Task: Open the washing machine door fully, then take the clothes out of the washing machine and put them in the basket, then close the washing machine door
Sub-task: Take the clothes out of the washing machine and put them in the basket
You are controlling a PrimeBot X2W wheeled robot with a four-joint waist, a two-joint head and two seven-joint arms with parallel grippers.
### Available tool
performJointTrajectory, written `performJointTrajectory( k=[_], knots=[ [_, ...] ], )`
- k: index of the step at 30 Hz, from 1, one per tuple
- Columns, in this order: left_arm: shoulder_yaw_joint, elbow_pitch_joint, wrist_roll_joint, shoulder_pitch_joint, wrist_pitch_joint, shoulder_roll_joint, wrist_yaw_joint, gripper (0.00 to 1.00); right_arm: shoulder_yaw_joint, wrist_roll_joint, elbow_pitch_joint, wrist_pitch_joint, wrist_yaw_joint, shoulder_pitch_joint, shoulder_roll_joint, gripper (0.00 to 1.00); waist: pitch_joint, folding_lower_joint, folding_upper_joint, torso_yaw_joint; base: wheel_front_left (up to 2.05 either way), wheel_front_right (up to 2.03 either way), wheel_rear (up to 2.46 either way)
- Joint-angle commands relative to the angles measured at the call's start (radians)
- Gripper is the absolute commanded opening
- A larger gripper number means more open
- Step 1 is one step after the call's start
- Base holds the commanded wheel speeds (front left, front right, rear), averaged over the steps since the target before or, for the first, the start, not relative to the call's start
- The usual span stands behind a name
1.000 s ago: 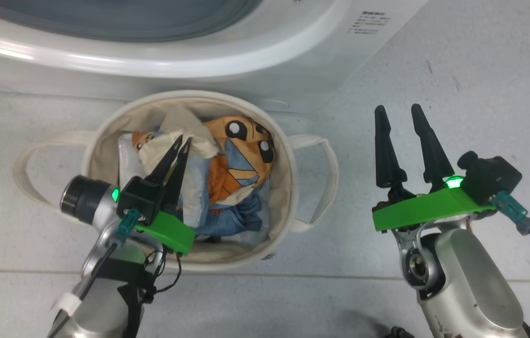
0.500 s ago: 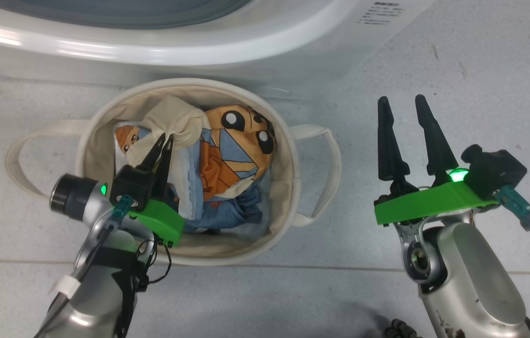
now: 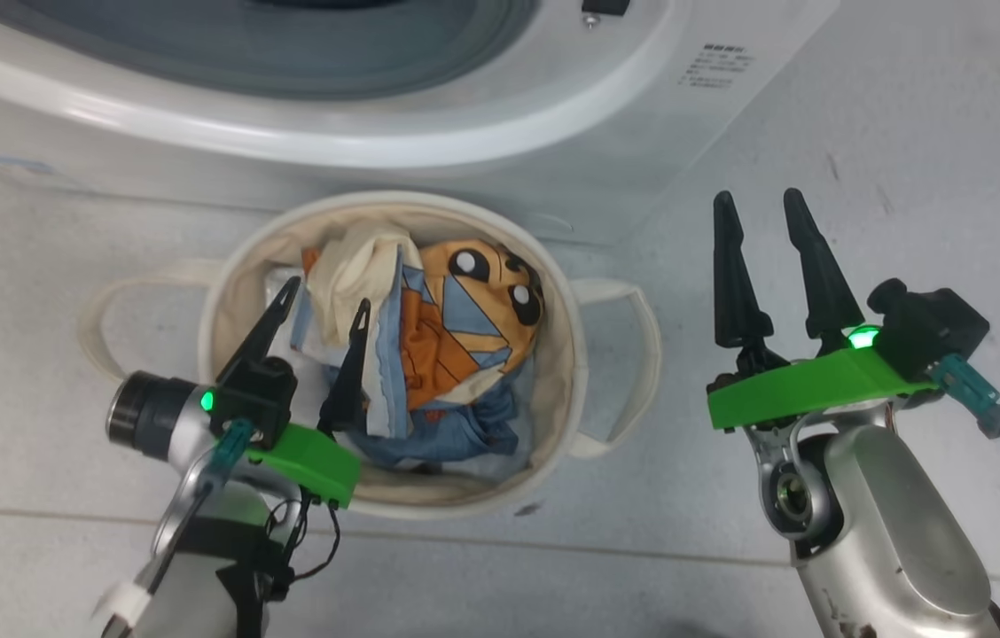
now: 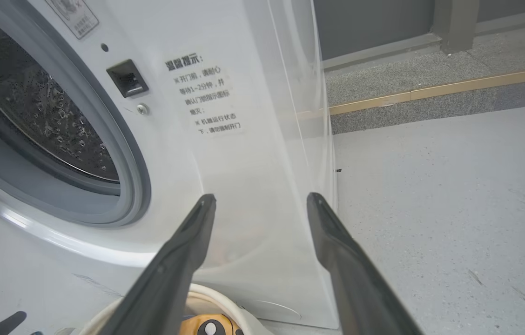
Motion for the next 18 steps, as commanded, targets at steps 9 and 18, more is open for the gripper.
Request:
performJointTrajectory(
  k=[9,18],
  knots=[
    [0.111,-0.345,-0.047,0.140,-0.005,-0.016,-0.003,1.00,-0.014,-0.001,-0.030,-0.012,0.000,0.065,0.006,1.00,-0.155,0.0000,-0.0001,0.049,0.00,0.00,0.00],
    [0.170,-0.494,-0.048,0.281,-0.005,-0.052,-0.008,1.00,-0.017,0.009,-0.038,-0.012,0.000,0.135,0.006,1.00,-0.266,0.0000,-0.0001,0.070,0.00,0.00,0.00]
  ],
)
